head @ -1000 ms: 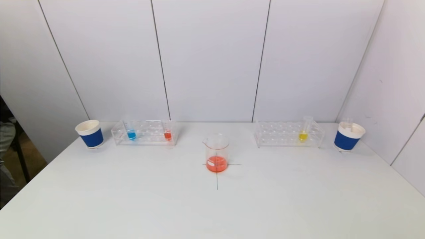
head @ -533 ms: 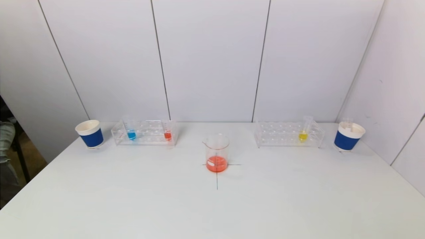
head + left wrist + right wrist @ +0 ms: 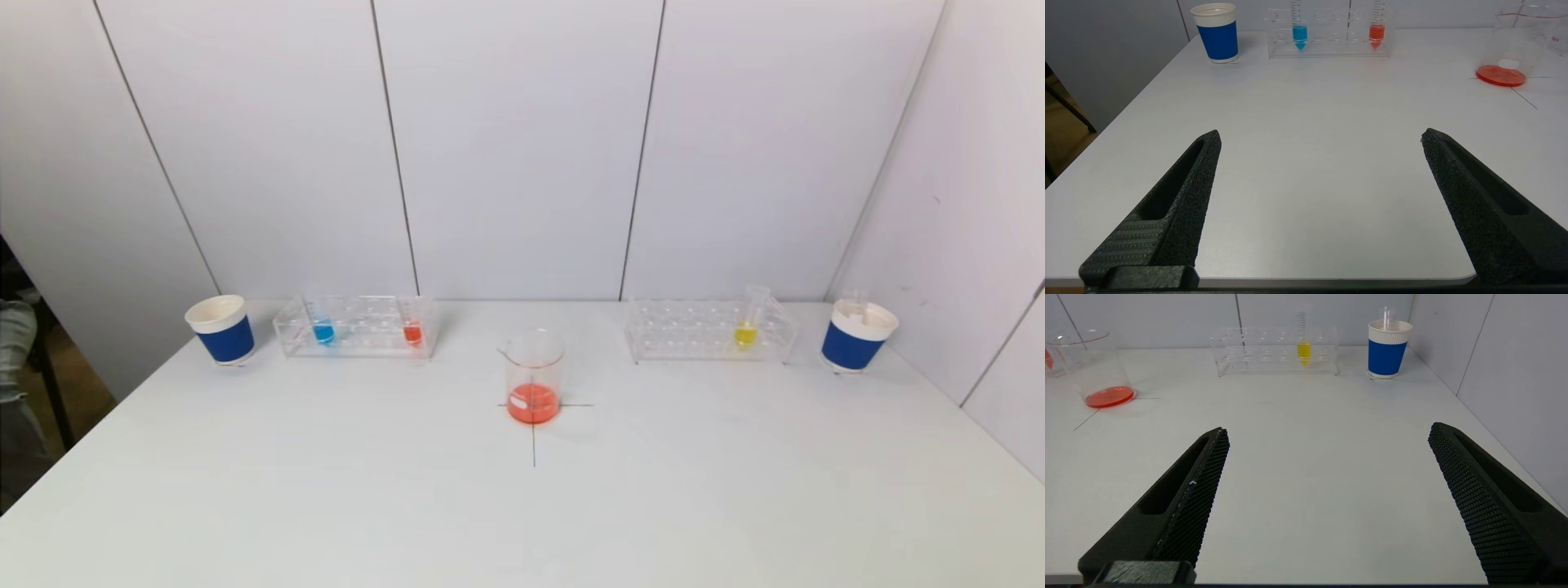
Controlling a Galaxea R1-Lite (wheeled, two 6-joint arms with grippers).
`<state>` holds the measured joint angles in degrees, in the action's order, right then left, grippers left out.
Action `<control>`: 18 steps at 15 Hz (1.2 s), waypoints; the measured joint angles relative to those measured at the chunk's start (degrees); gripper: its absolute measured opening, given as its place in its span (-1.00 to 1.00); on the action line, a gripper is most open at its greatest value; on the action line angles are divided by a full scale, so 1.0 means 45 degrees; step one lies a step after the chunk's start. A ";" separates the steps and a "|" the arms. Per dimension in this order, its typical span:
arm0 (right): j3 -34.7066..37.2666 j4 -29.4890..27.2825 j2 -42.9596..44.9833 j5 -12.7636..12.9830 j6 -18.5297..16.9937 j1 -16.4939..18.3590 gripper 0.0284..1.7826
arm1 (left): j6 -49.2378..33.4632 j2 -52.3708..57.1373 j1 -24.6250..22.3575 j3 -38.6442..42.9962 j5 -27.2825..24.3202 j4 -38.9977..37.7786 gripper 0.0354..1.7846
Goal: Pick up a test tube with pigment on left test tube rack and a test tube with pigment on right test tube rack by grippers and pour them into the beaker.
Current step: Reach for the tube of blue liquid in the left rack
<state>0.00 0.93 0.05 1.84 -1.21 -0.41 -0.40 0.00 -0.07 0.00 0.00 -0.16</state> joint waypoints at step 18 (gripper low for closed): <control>0.0000 0.0000 0.0000 0.0000 -0.0005 0.0000 0.99 | 0.0022 0.0000 0.0000 0.0000 0.0000 -0.0019 0.92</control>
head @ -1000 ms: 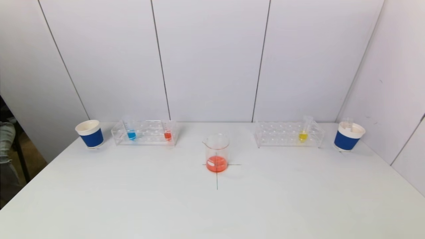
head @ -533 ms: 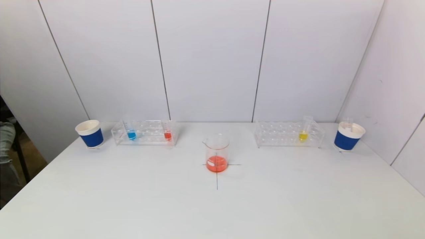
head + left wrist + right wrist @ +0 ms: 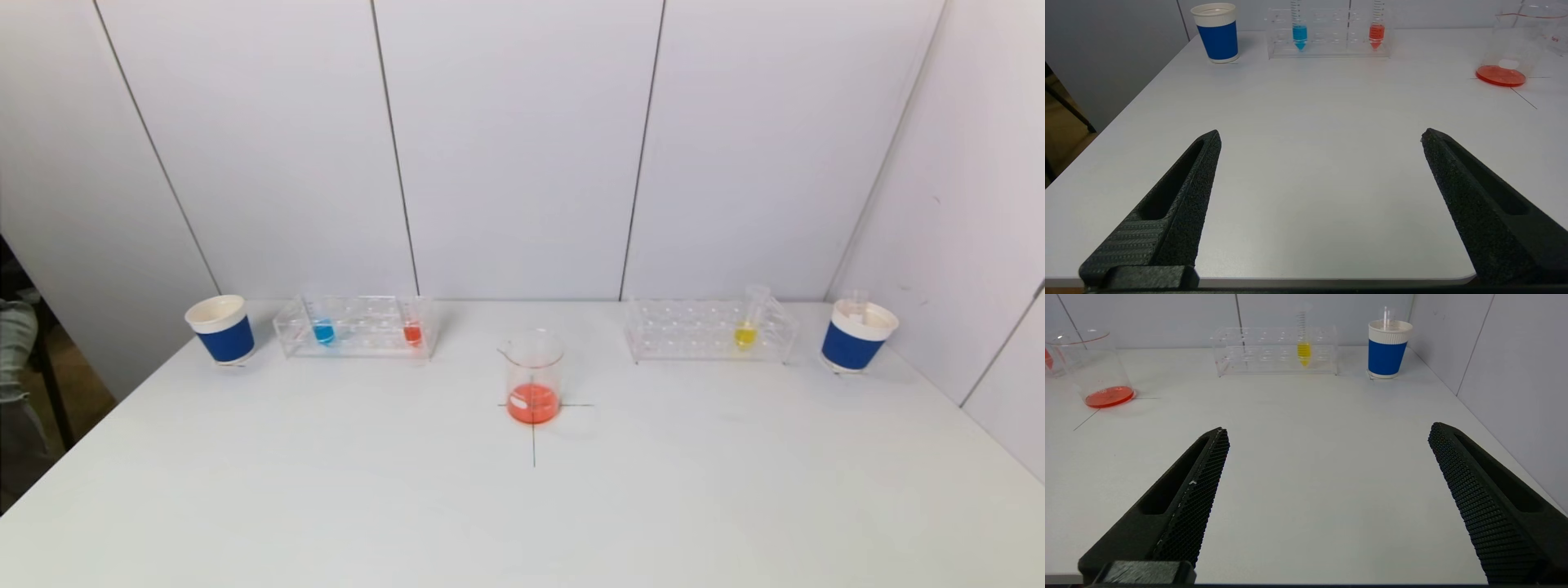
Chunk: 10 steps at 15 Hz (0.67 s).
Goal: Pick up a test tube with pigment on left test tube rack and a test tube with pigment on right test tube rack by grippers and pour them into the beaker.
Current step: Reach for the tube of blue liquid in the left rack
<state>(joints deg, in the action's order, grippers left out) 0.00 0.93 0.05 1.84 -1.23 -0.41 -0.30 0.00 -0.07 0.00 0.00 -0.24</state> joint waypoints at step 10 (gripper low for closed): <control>0.0000 0.0003 0.0005 0.0000 0.0005 0.0000 0.99 | 0.0886 0.0000 0.0016 -0.0022 0.0092 -0.0084 0.92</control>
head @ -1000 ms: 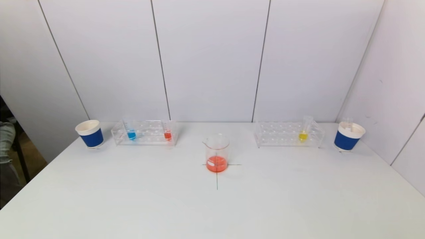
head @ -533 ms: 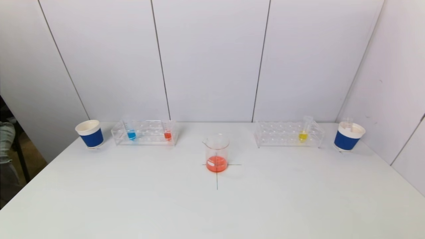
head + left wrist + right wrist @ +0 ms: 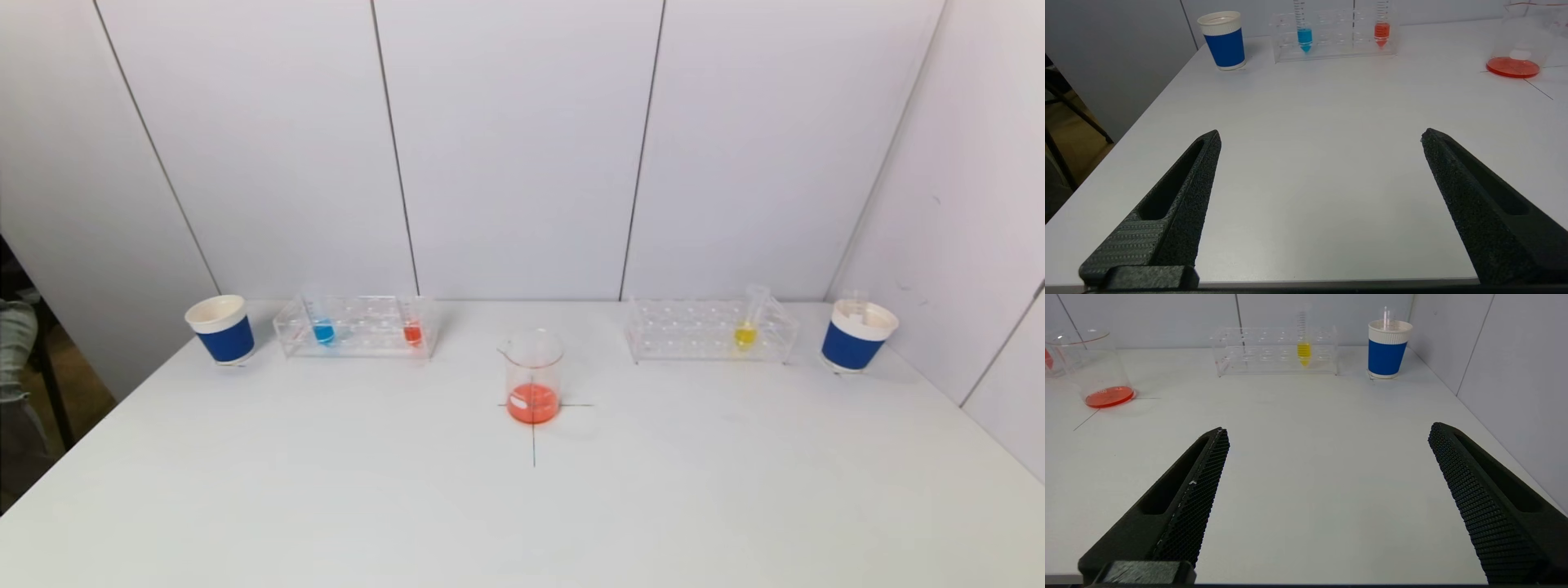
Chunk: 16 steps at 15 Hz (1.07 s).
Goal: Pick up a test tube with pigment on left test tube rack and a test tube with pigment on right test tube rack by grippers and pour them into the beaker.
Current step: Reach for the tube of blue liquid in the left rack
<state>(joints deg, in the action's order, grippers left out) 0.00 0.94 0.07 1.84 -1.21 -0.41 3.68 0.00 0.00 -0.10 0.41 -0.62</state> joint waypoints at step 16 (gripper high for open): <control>0.0000 0.0000 0.0000 0.0000 0.0000 0.0000 0.99 | 0.0014 -0.4733 0.0937 -0.6041 -0.0385 0.0864 0.92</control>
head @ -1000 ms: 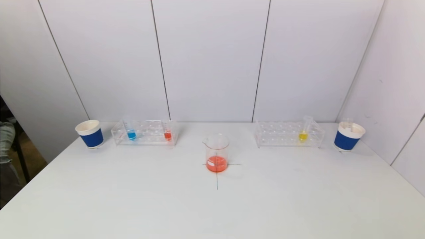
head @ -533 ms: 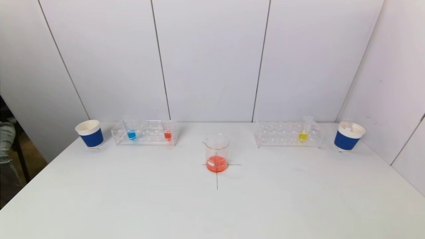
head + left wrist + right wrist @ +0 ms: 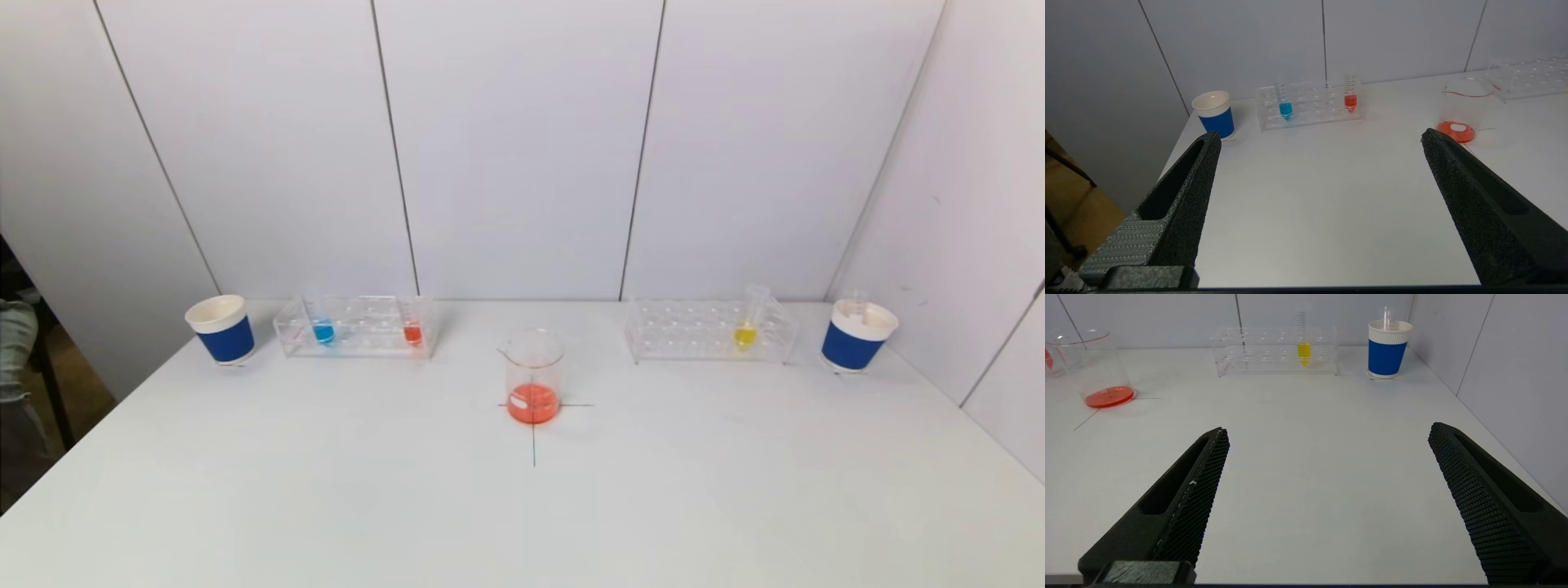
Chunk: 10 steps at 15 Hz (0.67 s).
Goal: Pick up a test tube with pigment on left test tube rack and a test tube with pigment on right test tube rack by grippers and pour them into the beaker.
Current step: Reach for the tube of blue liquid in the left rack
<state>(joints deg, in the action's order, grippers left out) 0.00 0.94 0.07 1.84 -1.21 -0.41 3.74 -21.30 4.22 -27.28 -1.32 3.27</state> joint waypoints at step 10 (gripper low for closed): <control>0.0000 0.0000 0.0000 0.0000 -0.0005 0.0000 0.99 | -0.0130 -0.7041 0.0187 -0.3235 -0.0339 -0.4603 0.92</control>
<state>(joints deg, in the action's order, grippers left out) 0.00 0.94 0.07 1.84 -1.23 -0.41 3.16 -52.98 5.06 -41.84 -2.84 -17.44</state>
